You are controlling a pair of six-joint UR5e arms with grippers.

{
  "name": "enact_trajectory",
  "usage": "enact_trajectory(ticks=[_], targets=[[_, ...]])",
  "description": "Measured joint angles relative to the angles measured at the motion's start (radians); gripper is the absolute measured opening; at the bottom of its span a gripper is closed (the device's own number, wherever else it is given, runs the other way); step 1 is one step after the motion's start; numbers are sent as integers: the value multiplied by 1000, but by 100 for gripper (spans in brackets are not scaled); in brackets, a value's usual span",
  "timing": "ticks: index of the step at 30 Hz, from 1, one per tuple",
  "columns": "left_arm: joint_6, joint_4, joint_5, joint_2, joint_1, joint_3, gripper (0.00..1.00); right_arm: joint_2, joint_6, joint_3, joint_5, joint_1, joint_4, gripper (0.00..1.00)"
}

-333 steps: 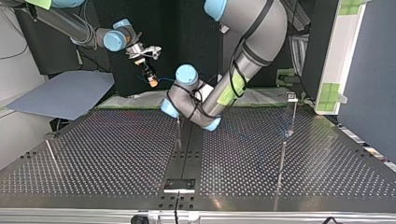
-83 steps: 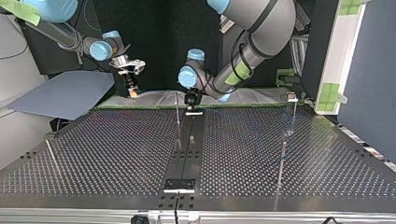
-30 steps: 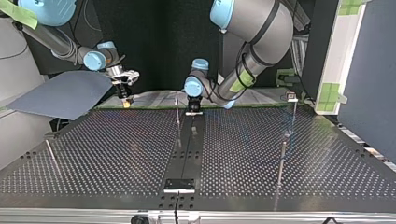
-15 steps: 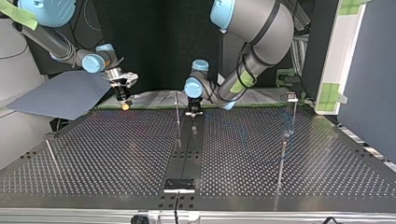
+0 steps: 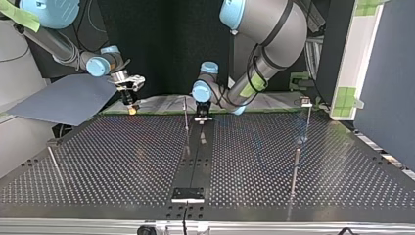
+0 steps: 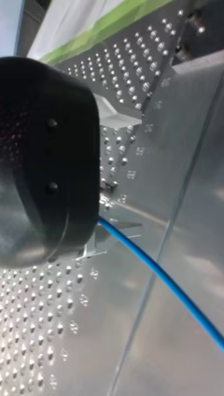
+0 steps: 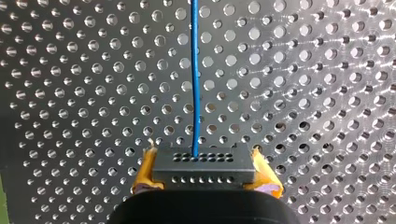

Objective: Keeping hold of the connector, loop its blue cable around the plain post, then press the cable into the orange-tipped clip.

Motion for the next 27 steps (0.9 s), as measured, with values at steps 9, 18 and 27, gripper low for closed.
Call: enact_trajectory(ticks=[9, 18, 27], targets=[[81, -71, -6, 24, -20, -25, 100, 0, 0, 0, 0, 0, 14, 0], [162, -40, 20, 99, -38, -103, 100, 1, -1, 0, 1, 0, 21, 0], [214, -65, 21, 116, -74, -185, 100, 1, -9, 0, 0, 0, 36, 0]])
